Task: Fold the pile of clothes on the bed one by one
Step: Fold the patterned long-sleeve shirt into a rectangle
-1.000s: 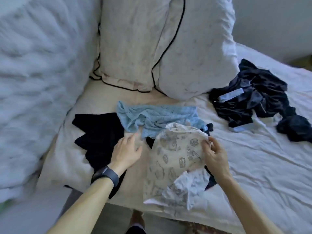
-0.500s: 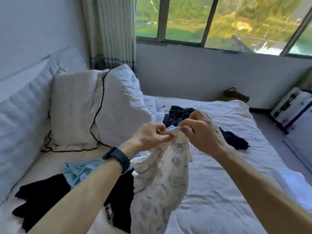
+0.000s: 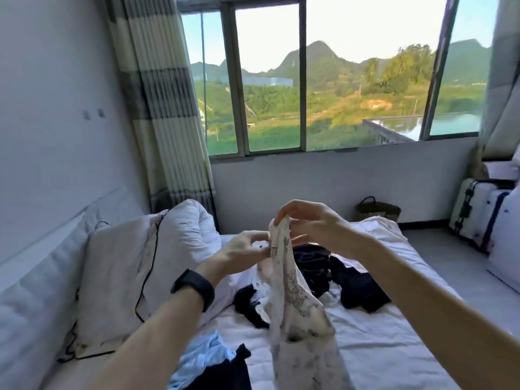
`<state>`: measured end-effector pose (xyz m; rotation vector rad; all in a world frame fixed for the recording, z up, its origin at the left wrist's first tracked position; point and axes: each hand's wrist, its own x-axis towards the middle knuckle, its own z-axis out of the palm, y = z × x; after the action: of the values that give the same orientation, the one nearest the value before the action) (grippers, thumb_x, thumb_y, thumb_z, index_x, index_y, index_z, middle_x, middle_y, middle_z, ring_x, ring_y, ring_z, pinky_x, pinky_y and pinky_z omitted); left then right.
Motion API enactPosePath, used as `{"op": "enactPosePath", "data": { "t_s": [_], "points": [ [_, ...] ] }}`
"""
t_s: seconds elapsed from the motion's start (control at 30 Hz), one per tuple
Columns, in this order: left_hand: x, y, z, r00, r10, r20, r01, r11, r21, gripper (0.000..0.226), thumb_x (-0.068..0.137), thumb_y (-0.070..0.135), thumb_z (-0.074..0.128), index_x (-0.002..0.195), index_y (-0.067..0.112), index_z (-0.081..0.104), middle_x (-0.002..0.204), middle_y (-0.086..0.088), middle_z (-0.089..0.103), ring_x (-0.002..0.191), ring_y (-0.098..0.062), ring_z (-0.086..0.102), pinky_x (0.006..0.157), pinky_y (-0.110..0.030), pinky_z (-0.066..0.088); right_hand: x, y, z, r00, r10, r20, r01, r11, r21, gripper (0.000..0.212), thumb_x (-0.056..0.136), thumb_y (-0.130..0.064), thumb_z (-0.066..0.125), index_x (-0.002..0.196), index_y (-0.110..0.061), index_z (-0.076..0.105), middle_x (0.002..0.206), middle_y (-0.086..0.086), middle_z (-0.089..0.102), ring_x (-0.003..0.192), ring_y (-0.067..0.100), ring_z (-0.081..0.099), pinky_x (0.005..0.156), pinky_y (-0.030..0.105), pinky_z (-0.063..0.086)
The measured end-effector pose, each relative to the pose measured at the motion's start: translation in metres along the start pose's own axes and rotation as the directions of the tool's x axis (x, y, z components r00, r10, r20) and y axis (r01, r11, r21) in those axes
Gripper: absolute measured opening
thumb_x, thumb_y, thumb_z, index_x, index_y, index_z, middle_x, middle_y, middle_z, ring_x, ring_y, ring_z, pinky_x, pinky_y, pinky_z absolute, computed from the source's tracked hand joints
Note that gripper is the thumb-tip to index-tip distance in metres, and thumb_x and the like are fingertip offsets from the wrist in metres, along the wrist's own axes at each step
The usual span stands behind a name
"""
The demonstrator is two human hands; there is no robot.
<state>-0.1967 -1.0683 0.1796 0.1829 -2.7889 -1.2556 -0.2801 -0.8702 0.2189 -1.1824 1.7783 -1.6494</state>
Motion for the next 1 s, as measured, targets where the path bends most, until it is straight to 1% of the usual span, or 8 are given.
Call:
{"op": "enactPosePath", "data": {
  "t_s": [0.13,0.23,0.3,0.4,0.53,0.7,0.8,1.0],
  "points": [
    [0.008,0.027,-0.002,0.986,0.053,-0.16,-0.084,0.978,-0.193,0.025,0.09,0.047,0.069,0.083,0.024,0.071,0.068,0.008,0.065,0.066,-0.013,0.057,0.065,-0.026,0.048,-0.016,-0.006,-0.035,0.98,0.037,-0.196,-0.004,0.986,0.165,0.03,0.098,0.008,0.05,0.1,-0.014,0.071,0.092,0.004,0.07,0.073,0.02,0.068,0.066,0.029,0.057],
    [0.009,0.043,-0.004,0.962,0.059,-0.266,-0.125,0.963,-0.238,0.022,0.099,0.032,0.061,0.089,0.016,0.072,0.063,0.011,0.06,0.058,-0.008,0.054,0.055,-0.021,0.047,-0.034,0.011,-0.04,0.908,0.016,-0.419,-0.018,1.0,-0.001,0.028,0.103,-0.007,0.053,0.101,-0.025,0.074,0.096,-0.002,0.073,0.08,0.016,0.068,0.069,0.027,0.055],
    [0.012,0.054,-0.007,0.962,0.044,-0.268,-0.129,0.942,-0.31,0.023,0.1,0.031,0.06,0.098,0.012,0.073,0.073,0.005,0.064,0.064,-0.008,0.058,0.06,-0.023,0.051,-0.055,0.032,-0.027,0.904,-0.045,-0.426,-0.052,0.975,-0.215,0.019,0.104,-0.039,0.054,0.103,-0.035,0.072,0.097,-0.017,0.073,0.087,0.002,0.067,0.075,0.018,0.049],
    [0.013,0.075,-0.015,0.967,0.028,-0.252,-0.121,0.926,-0.358,0.025,0.1,0.03,0.06,0.103,0.009,0.072,0.082,-0.002,0.068,0.07,-0.013,0.063,0.064,-0.023,0.054,-0.083,0.08,0.001,0.916,-0.014,-0.4,-0.157,0.907,-0.392,0.06,0.081,-0.083,0.054,0.097,-0.027,0.068,0.083,-0.006,0.069,0.071,0.0,0.059,0.067,0.027,0.047],
    [0.01,0.078,-0.021,0.965,0.01,-0.263,-0.085,0.957,-0.276,0.02,0.099,0.03,0.061,0.1,0.013,0.073,0.084,0.001,0.07,0.072,-0.011,0.064,0.059,-0.015,0.053,-0.097,0.14,0.018,0.879,-0.051,-0.475,-0.285,0.743,-0.606,0.02,0.088,-0.055,0.067,0.078,-0.045,0.053,0.069,-0.025,0.061,0.066,-0.004,0.061,0.063,0.031,0.051],
    [-0.009,0.029,-0.044,0.95,-0.043,-0.309,0.06,0.997,0.047,0.025,0.098,0.042,0.06,0.088,0.025,0.074,0.086,0.005,0.072,0.081,-0.011,0.065,0.065,-0.014,0.049,-0.099,0.142,-0.015,0.735,-0.042,-0.677,-0.388,0.792,-0.471,0.013,0.096,-0.04,0.065,0.086,-0.033,0.063,0.069,-0.022,0.062,0.077,0.014,0.07,0.066,0.035,0.05],
    [-0.027,-0.008,-0.051,0.937,-0.007,-0.349,0.088,0.972,0.217,0.037,0.096,0.059,0.051,0.066,0.042,0.064,0.087,0.003,0.069,0.083,-0.012,0.062,0.068,-0.014,0.041,-0.09,0.123,-0.034,0.752,0.023,-0.658,-0.403,0.806,-0.433,0.014,0.099,-0.032,0.063,0.086,-0.028,0.059,0.073,-0.017,0.062,0.075,0.017,0.061,0.065,0.032,0.04],
    [-0.062,-0.073,-0.026,0.845,-0.417,-0.335,0.264,0.87,-0.417,0.032,0.095,0.045,0.062,0.101,0.013,0.066,0.077,-0.007,0.067,0.063,-0.014,0.063,0.056,-0.033,0.057,-0.073,0.127,-0.025,0.919,0.319,-0.231,-0.383,0.86,-0.337,0.011,0.101,-0.021,0.062,0.092,-0.016,0.065,0.074,-0.003,0.061,0.059,0.006,0.051,0.054,0.018,0.041]
  ]
}}
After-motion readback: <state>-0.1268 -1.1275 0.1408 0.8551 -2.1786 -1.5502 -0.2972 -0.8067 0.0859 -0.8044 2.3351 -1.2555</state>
